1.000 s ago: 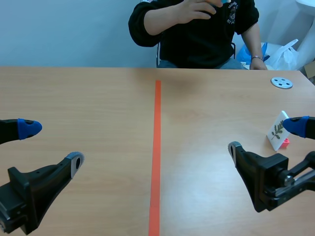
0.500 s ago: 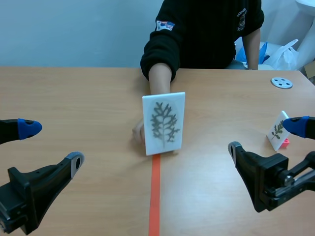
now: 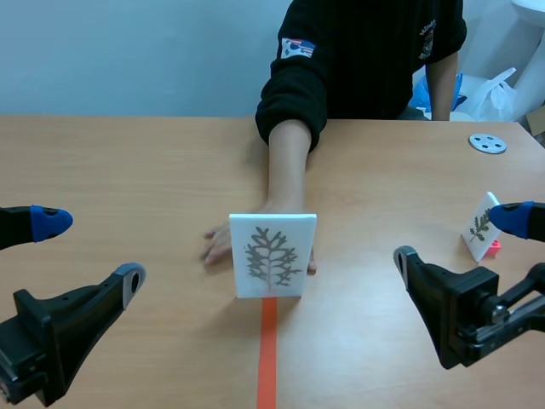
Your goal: Sort the leaf by its shape. The table is split by an orange tape line. A compound leaf with several leaflets goes to the left side, a simple leaf with one blade goes to the right side. Return to the home posture when a red brick is placed on the table.
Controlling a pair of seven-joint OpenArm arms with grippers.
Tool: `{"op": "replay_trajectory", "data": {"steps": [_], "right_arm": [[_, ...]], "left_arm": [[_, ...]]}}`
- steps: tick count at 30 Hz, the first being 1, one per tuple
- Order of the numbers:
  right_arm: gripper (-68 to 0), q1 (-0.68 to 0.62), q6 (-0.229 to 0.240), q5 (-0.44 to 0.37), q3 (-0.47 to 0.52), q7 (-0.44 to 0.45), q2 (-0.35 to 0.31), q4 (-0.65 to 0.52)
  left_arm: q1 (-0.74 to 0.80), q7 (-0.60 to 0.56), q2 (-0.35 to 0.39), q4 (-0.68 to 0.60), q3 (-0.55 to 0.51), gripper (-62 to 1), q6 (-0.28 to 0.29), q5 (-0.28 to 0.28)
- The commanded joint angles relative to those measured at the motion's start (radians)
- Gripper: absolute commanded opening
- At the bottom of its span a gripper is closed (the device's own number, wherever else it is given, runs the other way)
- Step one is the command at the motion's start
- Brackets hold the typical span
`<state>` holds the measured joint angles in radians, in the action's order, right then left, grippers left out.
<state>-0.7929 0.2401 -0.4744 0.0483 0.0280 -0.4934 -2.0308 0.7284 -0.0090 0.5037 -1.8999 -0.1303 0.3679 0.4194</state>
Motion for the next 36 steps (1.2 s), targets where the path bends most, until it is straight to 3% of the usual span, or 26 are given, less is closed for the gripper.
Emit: {"op": "replay_trajectory", "data": {"steps": [1, 5, 13, 19, 27, 36], "right_arm": [[0.4, 0.011, 0.016, 0.0, 0.008, 0.022, -0.011, 0.001], [0.4, 0.031, 0.023, 0.007, 0.003, 0.02, -0.011, 0.008], [0.4, 0.147, 0.139, 0.026, -0.003, 0.03, -0.011, 0.108], [0.4, 0.289, 0.189, 0.027, -0.089, 0.065, -0.011, 0.257], [0.4, 0.475, 0.195, 0.155, -0.286, 0.15, -0.002, 0.459], [0.4, 0.702, 0.195, 0.287, -0.454, 0.23, 0.132, 0.751]], "left_arm": [[0.0, -0.016, -0.007, -0.012, 0.006, 1.4, 0.001, 0.006], [0.0, -0.016, -0.007, -0.012, 0.006, 1.4, 0.001, 0.006], [0.0, -0.017, -0.007, -0.012, 0.006, 1.4, 0.001, 0.006], [0.0, -0.017, -0.007, -0.012, 0.006, 1.4, 0.001, 0.006], [0.0, -0.017, -0.007, -0.012, 0.006, 1.4, 0.001, 0.006], [0.0, -0.017, -0.007, -0.012, 0.006, 1.4, 0.001, 0.006]]}}
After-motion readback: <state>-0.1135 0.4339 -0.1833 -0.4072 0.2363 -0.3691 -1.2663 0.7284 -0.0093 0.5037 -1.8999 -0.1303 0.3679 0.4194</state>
